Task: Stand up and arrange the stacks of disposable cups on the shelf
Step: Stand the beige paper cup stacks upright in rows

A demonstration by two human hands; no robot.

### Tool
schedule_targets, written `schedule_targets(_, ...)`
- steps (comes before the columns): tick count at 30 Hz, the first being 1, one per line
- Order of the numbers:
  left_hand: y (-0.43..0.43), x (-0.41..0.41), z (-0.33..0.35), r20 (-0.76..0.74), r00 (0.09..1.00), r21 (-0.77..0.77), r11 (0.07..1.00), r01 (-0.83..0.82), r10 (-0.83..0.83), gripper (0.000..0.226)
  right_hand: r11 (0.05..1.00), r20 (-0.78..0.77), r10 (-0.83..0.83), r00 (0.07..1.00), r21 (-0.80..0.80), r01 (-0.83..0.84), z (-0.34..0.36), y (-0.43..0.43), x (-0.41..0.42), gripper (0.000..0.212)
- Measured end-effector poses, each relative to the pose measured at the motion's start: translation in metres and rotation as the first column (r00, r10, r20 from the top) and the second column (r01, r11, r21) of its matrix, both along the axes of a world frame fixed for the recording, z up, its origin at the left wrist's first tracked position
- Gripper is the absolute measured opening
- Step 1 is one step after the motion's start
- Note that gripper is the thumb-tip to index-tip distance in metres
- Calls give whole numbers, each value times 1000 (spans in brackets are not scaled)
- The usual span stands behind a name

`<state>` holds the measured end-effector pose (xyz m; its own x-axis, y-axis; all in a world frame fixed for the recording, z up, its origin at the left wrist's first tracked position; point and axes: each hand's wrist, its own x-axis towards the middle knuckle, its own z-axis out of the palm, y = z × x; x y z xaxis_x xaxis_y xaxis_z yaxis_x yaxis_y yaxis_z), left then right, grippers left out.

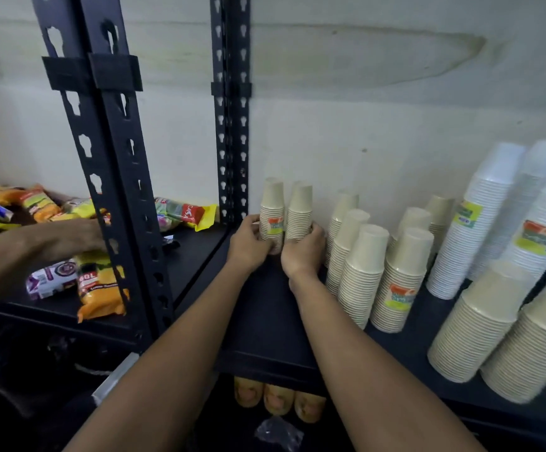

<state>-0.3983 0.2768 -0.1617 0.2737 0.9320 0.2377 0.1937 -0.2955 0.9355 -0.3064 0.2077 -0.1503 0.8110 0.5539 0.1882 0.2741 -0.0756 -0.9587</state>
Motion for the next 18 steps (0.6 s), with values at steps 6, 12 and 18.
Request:
schedule_targets(6, -4, -1, -1, 33, 998, -14, 999, 46, -46, 61, 1000, -76, -9, 997, -1, 9, 4, -5, 8, 59)
schedule_targets(12, 2, -1, -6, 57, 996, -21, 998, 65, -63, 63, 999, -6, -40, 999, -37, 40, -21, 21, 21, 93)
schedule_targets(18, 5, 0, -8, 78, 995, -47, 996, 70, -66, 64, 999, -1, -20, 1000, -34, 20, -16, 18, 16, 89)
